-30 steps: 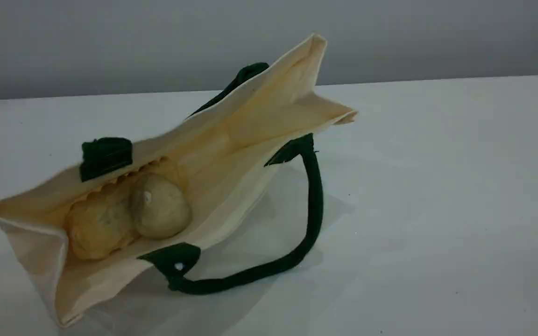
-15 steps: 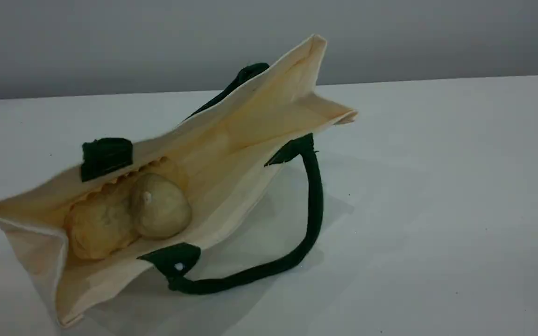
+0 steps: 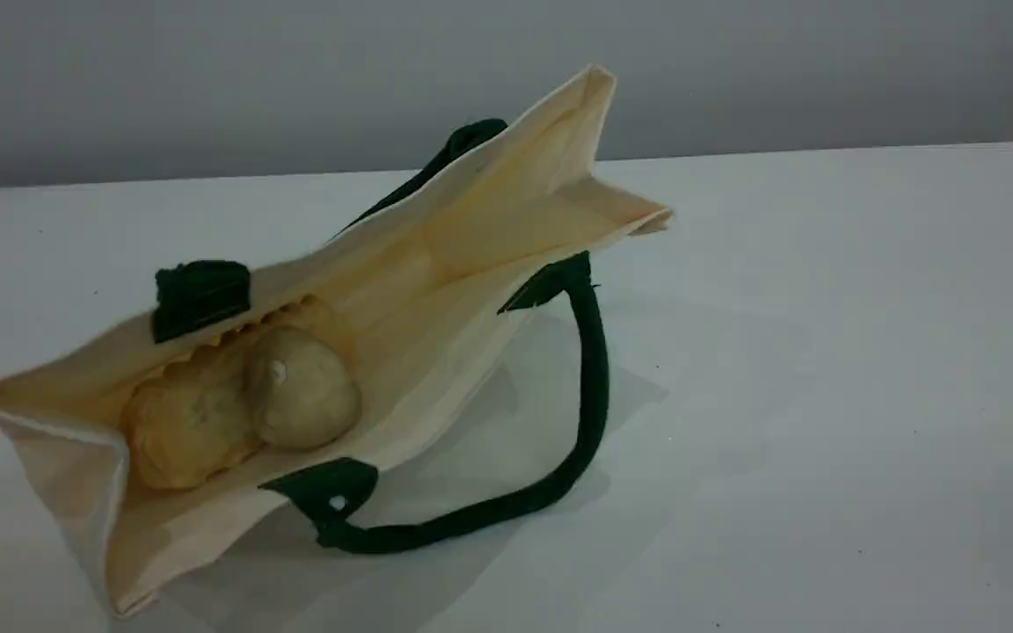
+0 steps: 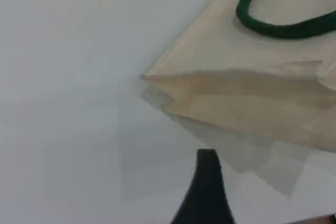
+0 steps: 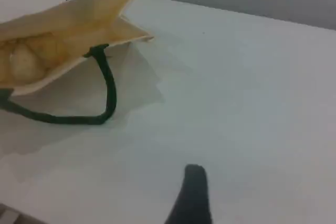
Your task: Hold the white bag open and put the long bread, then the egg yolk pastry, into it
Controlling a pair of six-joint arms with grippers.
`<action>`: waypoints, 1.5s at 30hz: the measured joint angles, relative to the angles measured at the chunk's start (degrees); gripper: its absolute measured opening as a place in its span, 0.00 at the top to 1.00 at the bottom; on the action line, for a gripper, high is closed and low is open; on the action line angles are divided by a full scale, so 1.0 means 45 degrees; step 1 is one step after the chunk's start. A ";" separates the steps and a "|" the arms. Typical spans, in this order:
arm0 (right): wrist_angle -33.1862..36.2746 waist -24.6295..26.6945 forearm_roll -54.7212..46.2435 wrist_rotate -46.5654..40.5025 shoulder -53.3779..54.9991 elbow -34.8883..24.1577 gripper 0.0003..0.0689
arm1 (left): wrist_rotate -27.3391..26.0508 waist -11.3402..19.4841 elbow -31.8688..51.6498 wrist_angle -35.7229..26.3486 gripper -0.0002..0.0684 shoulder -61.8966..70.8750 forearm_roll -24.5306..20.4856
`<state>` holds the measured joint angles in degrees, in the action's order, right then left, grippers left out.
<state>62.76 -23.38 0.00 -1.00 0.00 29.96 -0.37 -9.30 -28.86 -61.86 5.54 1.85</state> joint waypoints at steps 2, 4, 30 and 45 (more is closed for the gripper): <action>0.0000 0.0000 0.0000 0.0000 0.0000 0.0000 0.14 | 0.0000 0.0000 0.0000 0.0014 0.21 0.0000 0.0000; 0.0000 0.0000 0.0000 0.0000 0.0000 0.0000 0.14 | 0.0000 0.0000 0.0000 0.0014 0.21 0.0000 0.0000; 0.0013 0.5893 0.0250 0.0000 0.0000 0.0000 0.14 | 0.0000 0.2160 0.0000 0.0002 0.21 -0.0980 -0.0011; 0.0013 0.6385 0.0250 0.0000 0.0000 0.0000 0.14 | 0.0000 0.2281 0.0000 -0.0008 0.21 -0.1231 -0.0037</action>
<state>62.81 5.36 1.12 -1.00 0.00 29.96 -0.37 0.96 -28.86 -61.90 0.00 1.69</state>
